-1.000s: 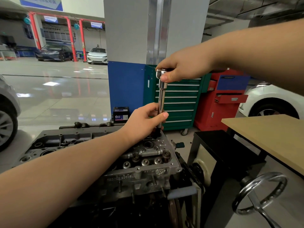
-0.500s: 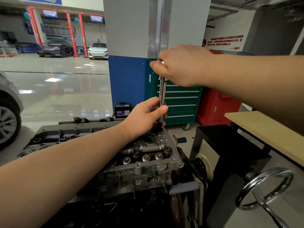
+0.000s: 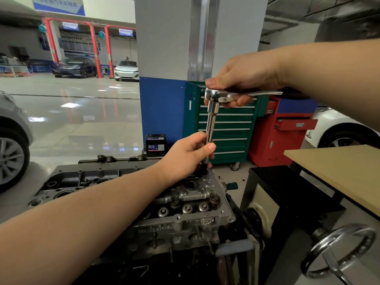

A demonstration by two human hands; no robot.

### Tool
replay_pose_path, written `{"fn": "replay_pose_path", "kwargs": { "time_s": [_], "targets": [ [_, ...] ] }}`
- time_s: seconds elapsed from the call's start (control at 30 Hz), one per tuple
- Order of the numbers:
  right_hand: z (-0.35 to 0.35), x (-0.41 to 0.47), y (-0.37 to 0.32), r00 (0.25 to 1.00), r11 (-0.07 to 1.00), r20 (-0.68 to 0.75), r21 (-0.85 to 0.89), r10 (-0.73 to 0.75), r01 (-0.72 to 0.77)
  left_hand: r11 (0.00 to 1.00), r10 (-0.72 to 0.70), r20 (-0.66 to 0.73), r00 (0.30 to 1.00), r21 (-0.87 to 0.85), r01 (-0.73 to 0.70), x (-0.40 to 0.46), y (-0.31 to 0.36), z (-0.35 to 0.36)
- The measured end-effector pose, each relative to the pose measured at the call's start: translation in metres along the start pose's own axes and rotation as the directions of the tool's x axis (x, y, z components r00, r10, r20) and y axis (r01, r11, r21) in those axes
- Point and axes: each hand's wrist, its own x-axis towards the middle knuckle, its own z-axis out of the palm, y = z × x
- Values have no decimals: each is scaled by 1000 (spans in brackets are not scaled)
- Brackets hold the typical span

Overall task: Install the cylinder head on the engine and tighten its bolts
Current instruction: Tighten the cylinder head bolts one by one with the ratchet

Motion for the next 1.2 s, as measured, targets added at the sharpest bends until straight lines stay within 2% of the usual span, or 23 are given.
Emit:
{"fn": "replay_pose_path", "kwargs": {
  "time_s": [0.13,0.3,0.4,0.47,0.63,0.73,0.83,0.97,1.2],
  "targets": [
    [1,6,4,986,992,-143,-98,-92,78,999,-16,-12,1000,-29,15,-1,1,-1],
    [-3,3,9,980,995,-174,-22,-101,98,999,-21,-15,1000,-33,20,0,1,0],
    [-19,-2,1,921,977,-366,107,-132,183,999,-22,-10,1000,-35,22,0,0,-1],
    [-35,-5,-2,876,973,-469,129,-110,191,1000,-8,-10,1000,-15,8,0,-1,-1],
    [-7,-8,42,908,997,-414,-11,64,-76,1000,-6,-28,1000,-27,6,2,-5,-1],
    [29,-8,98,850,962,-516,-164,106,-219,999,-5,-25,1000,-33,5,4,-7,-1],
    [56,-17,149,778,918,-598,-173,190,-357,999,-9,-21,1000,-46,8,5,-9,-1],
    [91,-38,199,772,874,-570,-178,283,-452,999,-10,-24,1000,-54,8,6,-10,0],
    [128,-48,251,765,838,-541,-184,350,-514,997,-19,-19,1000,-72,17,6,-10,-1]
  ]
}}
